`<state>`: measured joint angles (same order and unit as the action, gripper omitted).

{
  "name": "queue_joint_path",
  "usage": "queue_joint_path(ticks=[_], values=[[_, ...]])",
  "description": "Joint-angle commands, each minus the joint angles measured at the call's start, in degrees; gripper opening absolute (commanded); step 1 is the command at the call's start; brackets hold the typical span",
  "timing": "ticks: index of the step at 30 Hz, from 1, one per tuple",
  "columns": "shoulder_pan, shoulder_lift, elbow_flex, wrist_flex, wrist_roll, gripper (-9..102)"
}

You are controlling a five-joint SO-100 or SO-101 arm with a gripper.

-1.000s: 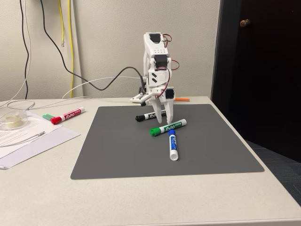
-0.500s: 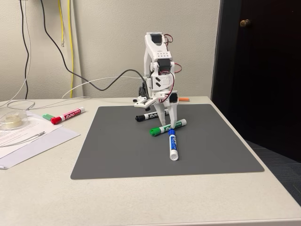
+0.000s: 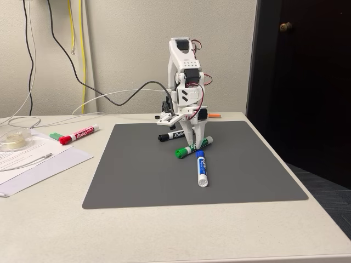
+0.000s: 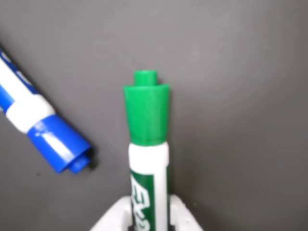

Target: Pick up the green marker.

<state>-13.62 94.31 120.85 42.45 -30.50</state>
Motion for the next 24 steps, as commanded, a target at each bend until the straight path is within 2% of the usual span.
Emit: queue_joint_path(ticks=[1,7,11,18,24], values=[[-0.44,0.35,-1.41,0.18,-0.18,0],[0.00,1.23,-2.72,0.53,3.08,0],[1.23,3.16,-8.17,5.71,7.82,0],[3.96,6.33,-23.99,19.60,13.80,0],[9.49,17.75,-23.38,21.18,18.63,0]])
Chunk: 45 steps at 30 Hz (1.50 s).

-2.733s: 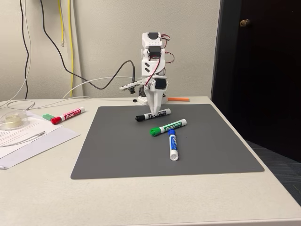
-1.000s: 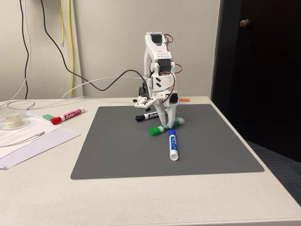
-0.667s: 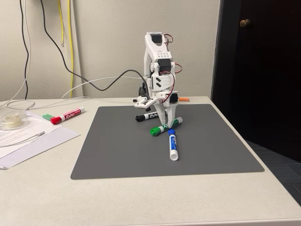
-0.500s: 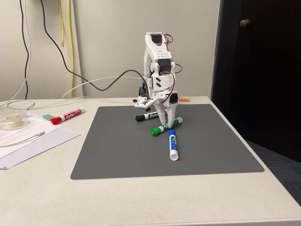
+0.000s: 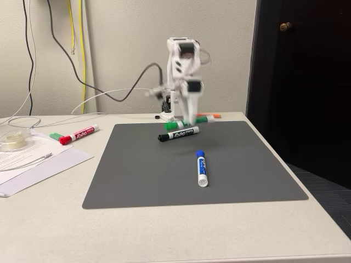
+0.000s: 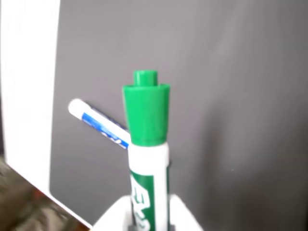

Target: Pick up the green marker.

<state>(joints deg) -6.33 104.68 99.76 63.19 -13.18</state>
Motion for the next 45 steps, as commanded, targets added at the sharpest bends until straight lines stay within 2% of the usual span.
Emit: queue_joint_path(ticks=[1,15,29,45], values=[[2.72,8.61,-2.29,0.44,1.41,0],[11.34,28.04,0.97,-9.40,8.35,0],[10.37,29.97,0.97,-13.45,10.72,0],[10.81,29.88,0.97,-14.06,10.72,0]])
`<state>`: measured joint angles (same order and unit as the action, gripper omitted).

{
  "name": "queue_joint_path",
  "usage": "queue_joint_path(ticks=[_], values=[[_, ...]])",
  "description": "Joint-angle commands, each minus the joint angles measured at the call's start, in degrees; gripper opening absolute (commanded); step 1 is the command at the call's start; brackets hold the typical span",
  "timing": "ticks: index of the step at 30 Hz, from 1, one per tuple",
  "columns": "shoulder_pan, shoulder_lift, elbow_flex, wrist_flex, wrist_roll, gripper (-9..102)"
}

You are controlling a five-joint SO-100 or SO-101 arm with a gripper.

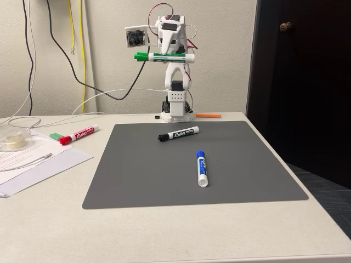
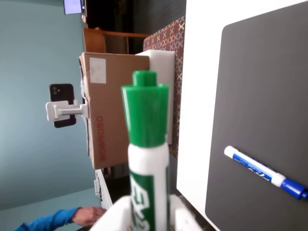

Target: Pick up the green marker.

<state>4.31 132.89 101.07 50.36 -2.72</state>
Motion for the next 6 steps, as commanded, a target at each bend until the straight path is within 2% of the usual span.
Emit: queue_joint_path(ticks=[1,6], values=[[0.18,1.67,-0.35,-1.32,0.35,0],[0.18,1.67,-0.35,-1.41,0.35,0]])
